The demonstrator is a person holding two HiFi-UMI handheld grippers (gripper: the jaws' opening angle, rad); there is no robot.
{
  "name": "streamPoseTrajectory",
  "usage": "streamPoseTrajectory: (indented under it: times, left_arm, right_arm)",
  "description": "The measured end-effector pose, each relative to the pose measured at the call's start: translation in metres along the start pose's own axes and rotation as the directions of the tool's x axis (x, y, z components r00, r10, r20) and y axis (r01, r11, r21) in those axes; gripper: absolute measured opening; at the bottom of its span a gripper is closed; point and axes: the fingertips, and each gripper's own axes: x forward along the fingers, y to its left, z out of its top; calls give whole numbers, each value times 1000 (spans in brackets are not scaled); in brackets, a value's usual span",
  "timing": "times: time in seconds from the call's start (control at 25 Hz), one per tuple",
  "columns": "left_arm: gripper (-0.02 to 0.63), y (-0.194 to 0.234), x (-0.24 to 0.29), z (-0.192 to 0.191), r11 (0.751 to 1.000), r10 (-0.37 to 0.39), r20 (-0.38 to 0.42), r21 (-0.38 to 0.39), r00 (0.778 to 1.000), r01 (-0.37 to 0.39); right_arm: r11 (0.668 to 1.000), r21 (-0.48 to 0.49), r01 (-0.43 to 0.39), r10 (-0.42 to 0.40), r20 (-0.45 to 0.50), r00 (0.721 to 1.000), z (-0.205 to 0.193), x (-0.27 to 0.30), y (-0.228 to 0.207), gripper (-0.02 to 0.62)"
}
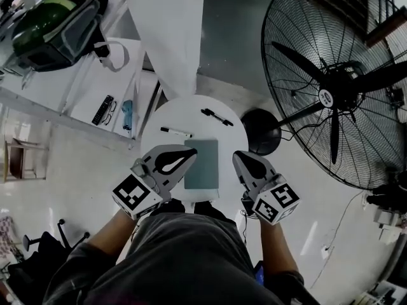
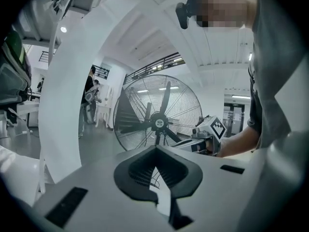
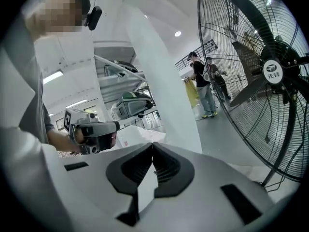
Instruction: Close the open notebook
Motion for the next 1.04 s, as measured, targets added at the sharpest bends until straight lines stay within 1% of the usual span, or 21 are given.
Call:
streamPoseTrajectory:
  times: [0.28, 0.44, 0.6, 0.72, 0.84, 1.04]
  left_arm:
    - [14, -7, 0, -1, 1000, -1, -3, 0, 1000, 1]
    - [14, -5, -1, -2, 999, 1, 22, 35, 1000, -1]
    - [14, -7, 0, -6, 1000, -4, -7, -2, 1000, 4]
    - [14, -7, 0, -7, 1000, -7, -4, 13, 1000, 7]
    - [14, -7, 0, -7, 1000, -8, -14, -8, 1000, 8]
    - [14, -3, -1, -6, 1000, -11, -11, -5, 1000, 11]
  right_arm:
    - [1000, 4, 6, -6, 13, 1000, 0, -9, 1, 21]
    - [1000, 11, 7, -7, 3, 1000, -6, -8, 3, 21]
    - [1000, 15, 7, -7, -2, 1000, -10, -7, 3, 20]
    - [1000, 15, 9, -9, -6, 1000, -11, -6, 3, 21]
    - [1000, 15, 12, -12, -8, 1000, -11, -5, 3, 21]
    - [1000, 15, 12, -12, -8, 1000, -12, -1, 4, 20]
